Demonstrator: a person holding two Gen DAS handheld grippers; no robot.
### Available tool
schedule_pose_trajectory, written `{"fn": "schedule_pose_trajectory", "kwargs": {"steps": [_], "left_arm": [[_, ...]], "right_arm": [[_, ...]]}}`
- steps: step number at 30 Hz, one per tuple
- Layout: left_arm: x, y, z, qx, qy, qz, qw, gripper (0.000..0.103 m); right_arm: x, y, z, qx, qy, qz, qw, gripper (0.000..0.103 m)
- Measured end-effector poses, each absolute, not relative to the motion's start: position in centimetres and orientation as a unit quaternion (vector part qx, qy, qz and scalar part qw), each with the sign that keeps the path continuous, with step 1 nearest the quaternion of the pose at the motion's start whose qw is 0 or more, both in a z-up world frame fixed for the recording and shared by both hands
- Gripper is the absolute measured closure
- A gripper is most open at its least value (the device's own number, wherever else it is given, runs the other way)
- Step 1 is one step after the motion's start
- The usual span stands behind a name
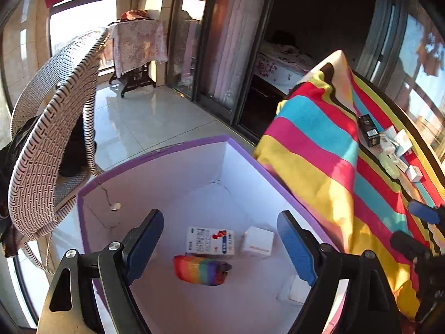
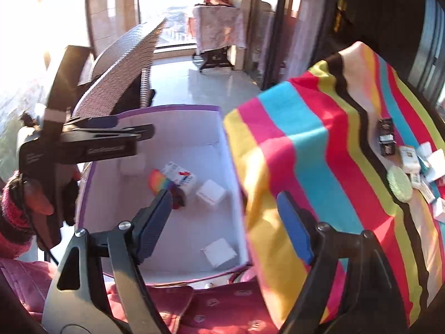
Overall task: Organize objects
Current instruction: 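Open the left tool to drop the foam into the bin while the right tool releases the strap bundle, then grasp the black DORMI box with the left tool while the right tool grasps the green sponge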
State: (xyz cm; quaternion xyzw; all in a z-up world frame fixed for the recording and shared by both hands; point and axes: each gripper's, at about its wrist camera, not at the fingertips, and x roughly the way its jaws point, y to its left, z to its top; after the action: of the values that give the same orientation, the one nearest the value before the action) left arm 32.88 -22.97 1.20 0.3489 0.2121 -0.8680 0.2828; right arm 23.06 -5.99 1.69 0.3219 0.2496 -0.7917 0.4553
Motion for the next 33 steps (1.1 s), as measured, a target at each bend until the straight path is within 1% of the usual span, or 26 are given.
{"fn": "schedule_pose_trajectory", "kwargs": {"steps": [2, 6, 8, 11, 12, 14, 16, 21, 22, 23, 24, 29, 33], "left_arm": [[31.3, -21.0, 1.2, 0.358, 0.195, -0.881, 0.24, 0.018], [28.6, -18.1, 1.1, 0.373, 0.205, -0.89, 0.162, 0.018], [27.2, -16.8, 1.2, 0.383, 0.202, -0.891, 0.135, 0.018], [24.8, -15.0, 1.5, 0.394, 0.176, -0.895, 0.115, 0.018], [24.1, -14.4, 1.8, 0.395, 0.167, -0.897, 0.111, 0.018], [22.7, -13.6, 2.1, 0.396, 0.154, -0.899, 0.105, 0.018], [21.3, -12.7, 2.1, 0.401, 0.144, -0.899, 0.099, 0.018], [17.9, -11.0, 2.1, 0.416, 0.112, -0.898, 0.083, 0.018], [17.3, -10.7, 2.1, 0.418, 0.108, -0.899, 0.079, 0.018], [16.5, -10.5, 2.1, 0.42, 0.104, -0.898, 0.076, 0.018], [15.7, -10.5, 2.1, 0.422, 0.104, -0.898, 0.075, 0.018], [8.8, -10.2, 2.0, 0.432, 0.107, -0.892, 0.072, 0.018], [1.5, -8.8, 2.1, 0.428, 0.062, -0.896, 0.102, 0.018]], "right_arm": [[19.0, -4.4, 1.3, 0.347, 0.231, -0.817, 0.398, 0.019], [9.9, 0.2, 1.2, 0.386, 0.175, -0.86, 0.283, 0.014], [5.9, 2.1, 0.5, 0.416, 0.145, -0.862, 0.249, 0.013], [1.0, 3.3, -1.3, 0.473, 0.107, -0.843, 0.232, 0.013], [0.2, 3.2, -1.3, 0.464, 0.107, -0.85, 0.226, 0.009], [-1.4, 2.2, -1.5, 0.464, 0.114, -0.85, 0.221, 0.008], [-2.8, 0.7, -1.7, 0.458, 0.131, -0.852, 0.219, 0.004], [-5.1, -1.3, -1.8, 0.451, 0.133, -0.852, 0.228, 0.001], [-5.1, -1.2, -1.7, 0.454, 0.135, -0.85, 0.233, 0.003], [-4.8, -0.9, -1.4, 0.451, 0.134, -0.851, 0.233, 0.009], [-4.2, -0.3, -1.0, 0.448, 0.133, -0.853, 0.231, 0.021], [0.3, 4.4, -0.9, 0.439, 0.142, -0.858, 0.226, 0.021], [3.2, 8.6, -0.9, 0.436, 0.126, -0.864, 0.219, 0.021]]}}
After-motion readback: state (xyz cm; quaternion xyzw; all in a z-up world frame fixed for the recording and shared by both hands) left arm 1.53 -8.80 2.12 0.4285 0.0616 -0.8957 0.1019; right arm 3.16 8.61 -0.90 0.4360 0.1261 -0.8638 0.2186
